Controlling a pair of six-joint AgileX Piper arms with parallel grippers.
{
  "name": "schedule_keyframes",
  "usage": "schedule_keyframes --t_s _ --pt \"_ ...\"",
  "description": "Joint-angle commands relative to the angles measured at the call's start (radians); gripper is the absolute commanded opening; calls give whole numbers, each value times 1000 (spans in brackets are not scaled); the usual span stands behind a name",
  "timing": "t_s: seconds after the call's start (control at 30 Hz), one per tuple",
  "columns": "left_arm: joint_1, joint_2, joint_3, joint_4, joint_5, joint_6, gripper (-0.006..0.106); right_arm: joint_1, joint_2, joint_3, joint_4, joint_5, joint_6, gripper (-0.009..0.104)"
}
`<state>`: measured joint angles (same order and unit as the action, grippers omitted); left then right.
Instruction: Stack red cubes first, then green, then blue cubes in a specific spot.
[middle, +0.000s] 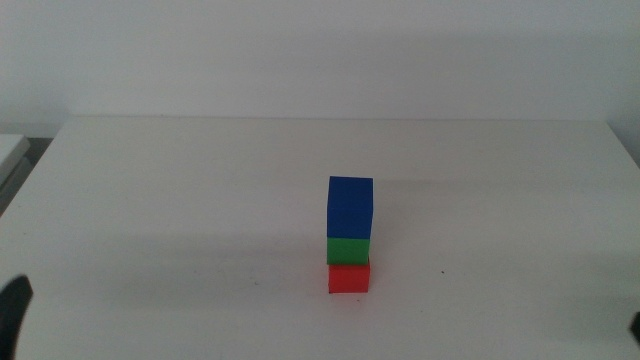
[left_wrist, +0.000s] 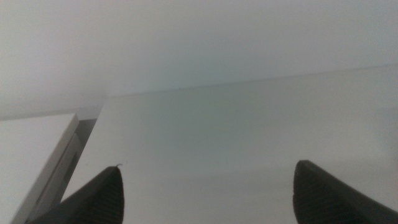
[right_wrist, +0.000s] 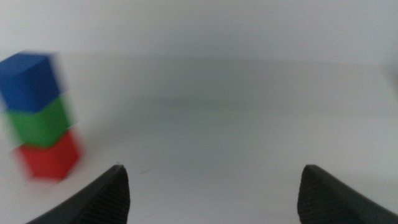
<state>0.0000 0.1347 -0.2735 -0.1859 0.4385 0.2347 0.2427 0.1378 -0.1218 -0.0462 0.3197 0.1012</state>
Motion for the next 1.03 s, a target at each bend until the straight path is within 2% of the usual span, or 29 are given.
schedule_keyframes --t_s 0.0,0.13,0.23,1.0 --pt "0 -56 63 -6 -41 1 92 -84 -70 32 -7 -22 -4 78" --pt "0 -135 143 -6 -95 1 92 -185 -138 76 14 -22 -4 78" --pt "0 -135 181 -6 -104 1 92 -211 -138 89 28 -31 -4 78" --pt "0 -135 274 -13 -195 1 92 -215 -138 93 30 -36 -4 78"
